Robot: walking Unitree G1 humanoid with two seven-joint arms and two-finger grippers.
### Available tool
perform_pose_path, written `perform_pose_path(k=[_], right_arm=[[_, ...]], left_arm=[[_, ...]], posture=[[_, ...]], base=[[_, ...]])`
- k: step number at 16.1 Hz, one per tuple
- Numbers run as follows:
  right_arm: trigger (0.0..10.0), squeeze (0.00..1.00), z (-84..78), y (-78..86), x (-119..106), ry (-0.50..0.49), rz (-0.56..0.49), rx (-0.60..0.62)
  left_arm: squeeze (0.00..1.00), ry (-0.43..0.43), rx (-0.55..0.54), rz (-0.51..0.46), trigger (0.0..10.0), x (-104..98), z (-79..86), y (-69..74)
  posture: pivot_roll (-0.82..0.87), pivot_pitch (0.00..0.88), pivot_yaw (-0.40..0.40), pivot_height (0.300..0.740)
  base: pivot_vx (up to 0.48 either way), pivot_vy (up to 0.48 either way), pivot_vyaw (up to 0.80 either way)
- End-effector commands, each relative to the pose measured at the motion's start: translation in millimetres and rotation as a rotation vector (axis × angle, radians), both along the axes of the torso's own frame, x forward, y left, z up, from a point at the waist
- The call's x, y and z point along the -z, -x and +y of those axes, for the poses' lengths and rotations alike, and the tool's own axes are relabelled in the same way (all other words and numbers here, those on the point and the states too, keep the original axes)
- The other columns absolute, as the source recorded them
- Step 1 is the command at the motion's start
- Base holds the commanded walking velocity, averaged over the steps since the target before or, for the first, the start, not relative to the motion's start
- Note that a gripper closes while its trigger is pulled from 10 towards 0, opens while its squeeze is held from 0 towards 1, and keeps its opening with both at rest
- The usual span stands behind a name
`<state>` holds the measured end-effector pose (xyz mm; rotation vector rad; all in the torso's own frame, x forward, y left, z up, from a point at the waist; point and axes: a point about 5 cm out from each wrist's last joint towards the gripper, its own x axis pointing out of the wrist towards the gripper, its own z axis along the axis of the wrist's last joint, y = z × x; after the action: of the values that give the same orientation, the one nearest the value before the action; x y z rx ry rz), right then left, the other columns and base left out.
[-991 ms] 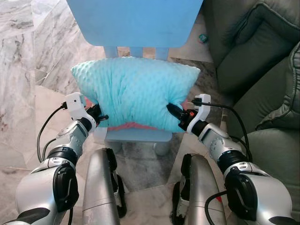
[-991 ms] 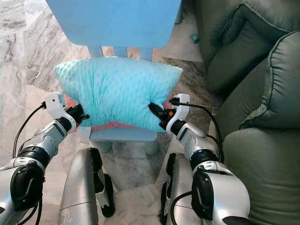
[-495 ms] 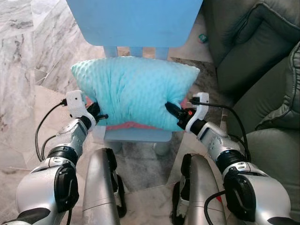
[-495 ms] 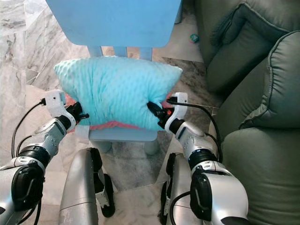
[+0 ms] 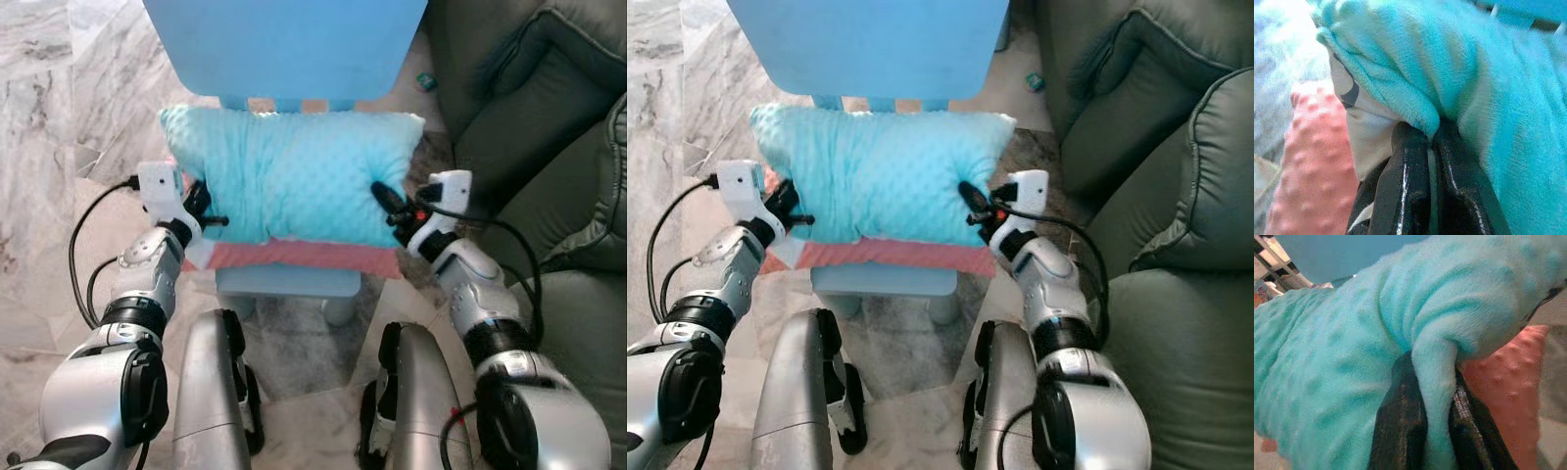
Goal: Move the pillow to the sofa
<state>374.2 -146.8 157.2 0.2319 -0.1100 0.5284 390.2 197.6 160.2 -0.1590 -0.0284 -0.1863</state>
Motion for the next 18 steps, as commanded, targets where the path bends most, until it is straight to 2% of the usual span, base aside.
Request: perform_pose_path(k=[1, 3, 5, 7, 9, 11, 13, 15, 18], right_arm=[[0.0, 0.00, 0.3, 3.7, 0.2, 0.013, -0.018, 0.010], [0.0, 0.00, -0.8, 12.8, -6.7, 0.050, -0.080, 0.047], [0.0, 0.00, -1.0, 20.7, -10.6, 0.044, -0.098, 0.070], [0.0, 0.00, -5.6, 37.5, -17.3, 0.071, -0.133, 0.147], [0.0, 0.00, -9.4, 46.6, -18.5, 0.103, -0.150, 0.170], [0.0, 0.00, -16.7, 56.1, -24.3, 0.111, -0.151, 0.213], [0.0, 0.00, -22.4, 60.9, -35.4, 0.128, -0.175, 0.259], [0.0, 0.00, -23.5, 64.6, -42.7, 0.130, -0.184, 0.296], [0.0, 0.00, -20.2, 71.7, -48.0, 0.127, -0.197, 0.352]], left_arm=[[0.00, -0.025, 0.011, -0.028, 0.0, -1.9, -1.0, 1.3], [0.00, -0.014, -0.002, -0.067, 0.0, -7.4, 3.4, 4.4], [0.00, 0.000, -0.019, -0.085, 0.0, -7.0, 6.2, 9.3], [0.00, 0.002, -0.055, -0.116, 0.0, -2.5, 5.4, 29.0], [0.00, 0.015, -0.073, -0.112, 0.0, 1.6, 1.8, 42.5], [0.00, -0.012, -0.094, -0.132, 0.0, -3.0, -0.6, 57.6], [0.00, -0.020, -0.122, -0.152, 0.0, -11.8, 4.7, 67.3], [0.00, -0.034, -0.142, -0.186, 0.0, -23.4, 9.0, 70.9], [0.00, -0.031, -0.124, -0.182, 0.0, -30.7, 0.8, 74.4]], posture=[[-0.07, 0.229, -0.005, 0.542], [-0.08, 0.189, 0.001, 0.542], [-0.08, 0.171, 0.002, 0.542], [-0.08, 0.140, 0.005, 0.542], [-0.08, 0.129, 0.008, 0.542], [-0.08, 0.116, 0.010, 0.542], [-0.08, 0.113, 0.007, 0.542], [-0.08, 0.112, 0.006, 0.542], [-0.09, 0.113, 0.011, 0.542]], base=[[0.000, 0.000, 0.00], [0.000, 0.000, 0.00], [0.000, 0.000, 0.00], [0.000, 0.000, 0.00], [0.000, 0.000, 0.00], [0.000, 0.000, 0.00], [0.000, 0.000, 0.00], [0.000, 0.000, 0.00], [0.000, 0.000, 0.00]])
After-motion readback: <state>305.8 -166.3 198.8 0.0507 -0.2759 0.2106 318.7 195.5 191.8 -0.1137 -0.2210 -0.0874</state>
